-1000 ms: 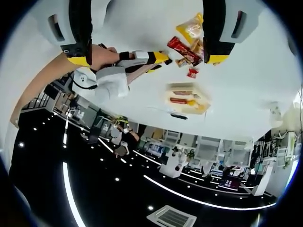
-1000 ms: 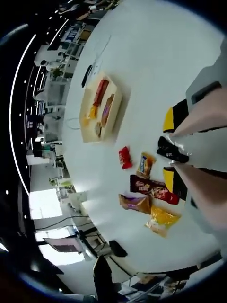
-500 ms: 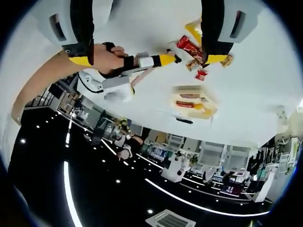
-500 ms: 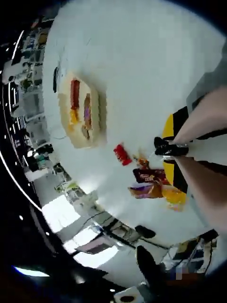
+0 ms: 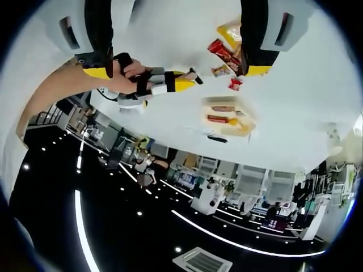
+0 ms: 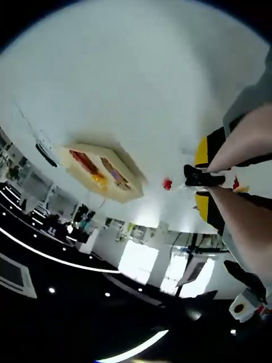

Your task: Place the target food into the container with the food tongs after gripping and lifting it, then release it inside without dropping or visibly crushing the food.

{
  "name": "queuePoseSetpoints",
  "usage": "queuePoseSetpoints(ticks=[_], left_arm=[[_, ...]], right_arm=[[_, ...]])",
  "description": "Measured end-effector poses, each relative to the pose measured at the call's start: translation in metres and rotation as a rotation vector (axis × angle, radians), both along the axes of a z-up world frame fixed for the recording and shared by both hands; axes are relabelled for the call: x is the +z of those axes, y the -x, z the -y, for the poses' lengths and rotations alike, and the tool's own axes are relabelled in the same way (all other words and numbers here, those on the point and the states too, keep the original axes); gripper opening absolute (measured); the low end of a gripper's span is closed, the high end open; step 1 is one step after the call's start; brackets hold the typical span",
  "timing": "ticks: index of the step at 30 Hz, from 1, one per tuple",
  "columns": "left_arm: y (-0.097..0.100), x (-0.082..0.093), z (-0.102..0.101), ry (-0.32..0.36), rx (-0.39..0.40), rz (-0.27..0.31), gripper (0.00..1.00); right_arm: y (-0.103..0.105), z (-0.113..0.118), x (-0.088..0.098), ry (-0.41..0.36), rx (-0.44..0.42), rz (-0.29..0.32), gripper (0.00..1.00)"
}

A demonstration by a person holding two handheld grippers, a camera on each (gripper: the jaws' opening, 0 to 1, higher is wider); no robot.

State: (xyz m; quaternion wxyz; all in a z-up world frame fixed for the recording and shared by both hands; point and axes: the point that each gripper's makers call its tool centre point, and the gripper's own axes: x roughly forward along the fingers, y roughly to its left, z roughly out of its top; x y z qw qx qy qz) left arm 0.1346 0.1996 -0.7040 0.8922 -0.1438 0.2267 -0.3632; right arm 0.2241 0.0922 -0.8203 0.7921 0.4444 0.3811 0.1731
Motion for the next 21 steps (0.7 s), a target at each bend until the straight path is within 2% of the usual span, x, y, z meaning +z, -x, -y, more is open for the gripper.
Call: queuePoseSetpoints(ticks=[1, 4, 5, 9, 12, 13, 15, 16, 18, 20, 21], left_arm=[[0.0, -0.001, -0.001, 0.001, 0.003, 0.001, 0.93], [0.002, 0.002, -0.004, -0.001, 0.016, 0.01, 0.93], [0.002, 0.004, -0.005, 0.0, 0.023, 0.022, 0.93], [0.005, 0.004, -0.014, 0.019, 0.066, 0.033, 0.93], [0.011, -0.003, -0.019, 0.062, 0.11, -0.009, 0.93], [0.013, -0.006, -0.021, 0.057, 0.112, -0.007, 0.93], [0.015, -0.01, -0.023, 0.045, 0.118, -0.014, 0.93], [0.015, -0.011, -0.023, 0.042, 0.119, -0.017, 0.93], [0.014, -0.008, -0.026, 0.044, 0.131, -0.016, 0.92], [0.012, -0.005, -0.028, 0.046, 0.142, -0.01, 0.92], [0.011, -0.004, -0.029, 0.047, 0.148, -0.008, 0.92]], right_arm=[[-0.002, 0.005, 0.003, -0.004, -0.009, 0.008, 0.15], [-0.004, 0.011, 0.01, 0.047, 0.01, 0.053, 0.16], [-0.004, 0.011, 0.017, 0.061, 0.015, 0.082, 0.16], [0.0, 0.005, 0.025, 0.096, 0.051, 0.126, 0.16], [0.004, -0.002, 0.02, 0.128, 0.082, 0.125, 0.19], [0.007, -0.006, 0.015, 0.188, 0.12, 0.146, 0.19], [0.009, -0.012, 0.012, 0.21, 0.154, 0.15, 0.18], [0.008, -0.013, 0.011, 0.211, 0.145, 0.15, 0.17], [0.006, -0.022, 0.015, 0.132, 0.125, 0.123, 0.17], [0.0, -0.022, 0.016, 0.166, 0.139, 0.146, 0.16], [-0.002, -0.024, 0.018, 0.144, 0.147, 0.149, 0.16]])
